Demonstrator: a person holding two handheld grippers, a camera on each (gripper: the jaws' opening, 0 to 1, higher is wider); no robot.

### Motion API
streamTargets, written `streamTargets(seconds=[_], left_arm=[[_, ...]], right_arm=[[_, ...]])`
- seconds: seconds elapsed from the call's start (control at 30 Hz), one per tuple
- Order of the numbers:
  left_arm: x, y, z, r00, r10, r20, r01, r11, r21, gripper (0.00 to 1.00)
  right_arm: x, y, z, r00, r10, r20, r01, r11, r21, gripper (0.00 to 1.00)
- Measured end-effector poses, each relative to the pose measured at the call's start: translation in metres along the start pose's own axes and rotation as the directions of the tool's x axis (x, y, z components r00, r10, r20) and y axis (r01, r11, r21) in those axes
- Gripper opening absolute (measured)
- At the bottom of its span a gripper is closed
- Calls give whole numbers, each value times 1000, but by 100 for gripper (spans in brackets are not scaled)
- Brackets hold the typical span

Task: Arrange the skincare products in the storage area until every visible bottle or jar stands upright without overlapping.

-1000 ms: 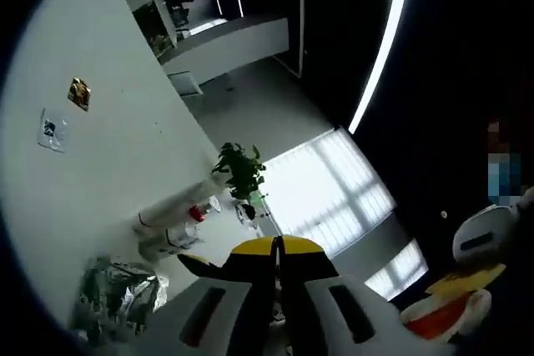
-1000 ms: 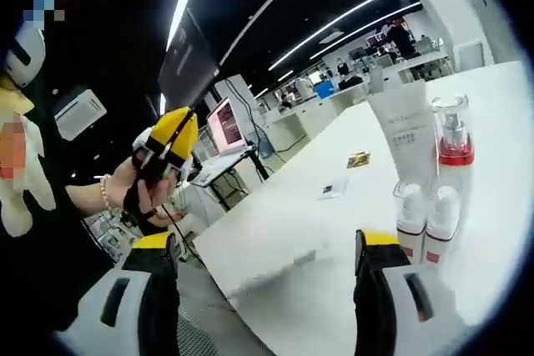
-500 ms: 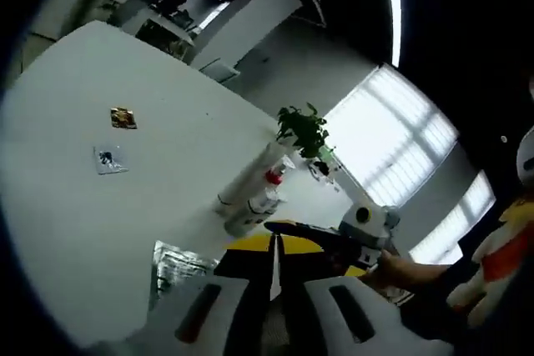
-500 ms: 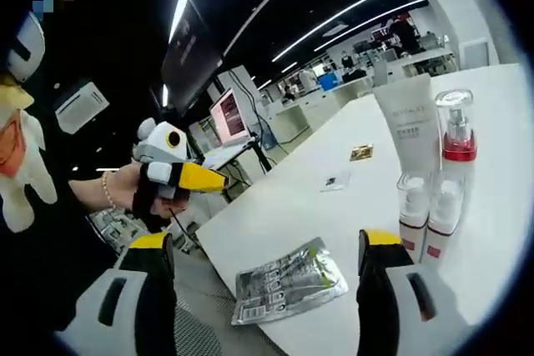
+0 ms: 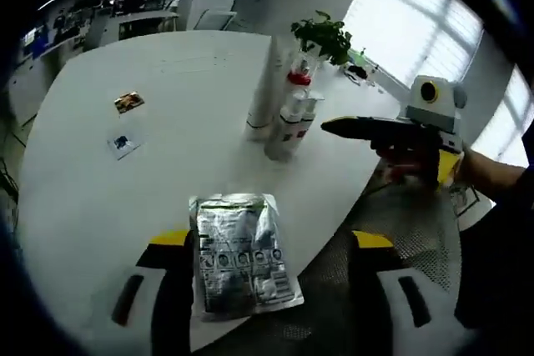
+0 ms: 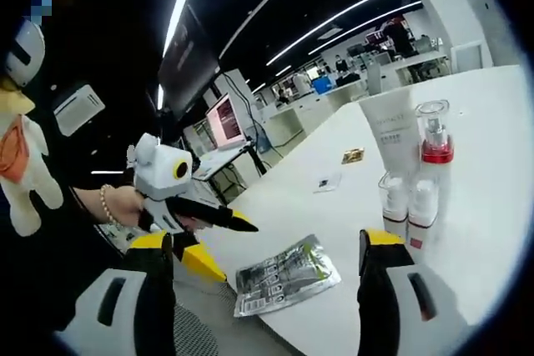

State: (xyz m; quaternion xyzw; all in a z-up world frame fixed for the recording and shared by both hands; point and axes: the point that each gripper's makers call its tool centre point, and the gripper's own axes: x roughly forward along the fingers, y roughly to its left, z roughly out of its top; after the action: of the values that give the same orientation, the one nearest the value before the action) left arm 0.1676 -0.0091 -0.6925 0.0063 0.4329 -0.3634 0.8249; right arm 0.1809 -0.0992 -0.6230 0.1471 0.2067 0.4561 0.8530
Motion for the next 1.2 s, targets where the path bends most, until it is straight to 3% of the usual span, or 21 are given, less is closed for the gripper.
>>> streamTargets(seconds=[0.17, 0.33, 0.5, 0.73, 0.93, 1.07, 1.2], left_arm=[[7, 5, -21, 996, 57, -66, -55, 998, 34, 82], [20, 17, -41, 987, 108, -121, -106, 994, 24, 89], [30, 23, -62, 968, 144, -206, -136, 989, 50, 92], [43, 30, -67, 953, 178, -245, -159, 983, 96, 91], [43, 37, -70, 939, 222, -261, -187, 971, 151, 88], [42, 46, -75, 913, 282, -296, -199, 938, 283, 81], [40, 50, -80, 898, 331, -289, -222, 910, 351, 75]], right_arm=[[-14, -3, 0, 1000, -27, 6, 27, 1000, -2, 92], [-21, 0, 14, 998, -40, 38, 41, 999, -14, 94], [-30, 3, 16, 998, -51, 37, 52, 998, -29, 95], [-39, 3, 18, 996, -65, 58, 67, 997, -30, 96], [-38, 0, 13, 996, -78, 33, 80, 996, -48, 99], [-34, 1, 8, 997, -81, 10, 81, 995, -64, 97], [-33, 2, 6, 997, -78, -2, 77, 995, -67, 97]])
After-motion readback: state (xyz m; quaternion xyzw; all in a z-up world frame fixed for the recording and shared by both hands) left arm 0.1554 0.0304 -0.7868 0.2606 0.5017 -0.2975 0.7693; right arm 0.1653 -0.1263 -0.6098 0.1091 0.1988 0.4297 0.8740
